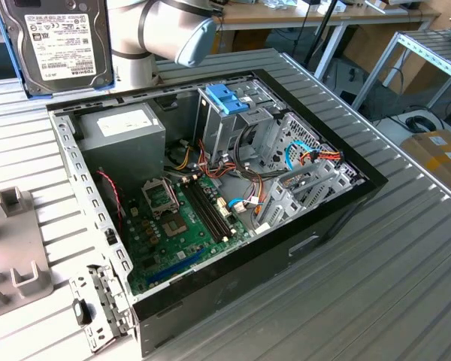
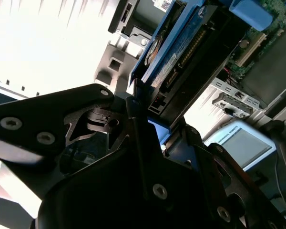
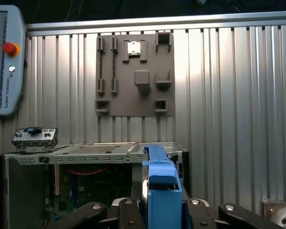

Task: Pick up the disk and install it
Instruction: 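Pick up the disk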

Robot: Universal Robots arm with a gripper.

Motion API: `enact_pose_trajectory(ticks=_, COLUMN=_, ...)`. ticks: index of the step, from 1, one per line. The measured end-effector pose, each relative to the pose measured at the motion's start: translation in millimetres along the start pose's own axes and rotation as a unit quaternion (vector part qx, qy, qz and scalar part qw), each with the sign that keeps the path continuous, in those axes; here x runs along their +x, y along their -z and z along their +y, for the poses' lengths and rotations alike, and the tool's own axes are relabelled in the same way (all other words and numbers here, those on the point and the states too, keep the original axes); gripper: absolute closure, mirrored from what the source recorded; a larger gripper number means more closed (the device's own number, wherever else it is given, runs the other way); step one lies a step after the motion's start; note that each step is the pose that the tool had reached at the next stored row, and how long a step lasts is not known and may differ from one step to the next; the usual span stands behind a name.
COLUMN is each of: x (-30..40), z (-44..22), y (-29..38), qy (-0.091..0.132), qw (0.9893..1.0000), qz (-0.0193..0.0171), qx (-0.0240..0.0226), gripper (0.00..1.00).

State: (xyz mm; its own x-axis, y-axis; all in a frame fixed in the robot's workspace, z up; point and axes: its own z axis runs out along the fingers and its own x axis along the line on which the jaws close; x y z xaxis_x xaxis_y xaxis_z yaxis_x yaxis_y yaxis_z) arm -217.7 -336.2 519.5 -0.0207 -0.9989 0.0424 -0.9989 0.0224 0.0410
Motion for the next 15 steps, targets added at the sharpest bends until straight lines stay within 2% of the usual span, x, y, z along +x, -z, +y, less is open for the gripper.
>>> enact_pose_trajectory(ticks=2, x=0.6, z=-0.4, y=0.0, qy=0.001, qw=0.9999, qz=-0.0130, qx=-0.0002, gripper=0.63)
enact_pose_trajectory(ticks=7, x=3.0, z=-1.2, y=-0.1, qy=0.002, qw=0.9993, qz=-0.0381, qx=-0.0008, gripper=0.63)
enact_pose_trajectory(ticks=8, x=3.5, z=-1.3, y=-0.1, qy=0.002, qw=0.9991, qz=-0.0421, qx=-0.0009, gripper=0.63)
enact_pose_trajectory(ticks=9, x=4.5, z=-1.7, y=-0.2, qy=0.002, qw=0.9987, qz=-0.0517, qx=-0.0011, gripper=0.63)
enact_pose_trajectory(ticks=10, x=5.3, z=-2.0, y=-0.2, qy=0.002, qw=0.9983, qz=-0.0575, qx=-0.0012, gripper=0.63)
enact_pose_trajectory(ticks=11, x=5.5, z=-2.4, y=-0.2, qy=0.002, qw=0.9983, qz=-0.0584, qx=-0.0012, gripper=0.63)
enact_pose_trajectory(ticks=14, x=5.5, z=-2.5, y=-0.1, qy=0.002, qw=0.9983, qz=-0.0584, qx=-0.0012, gripper=0.63)
enact_pose_trajectory(ticks=15, x=9.0, z=-2.8, y=-0.3, qy=0.002, qw=0.9983, qz=-0.0584, qx=-0.0012, gripper=0.63)
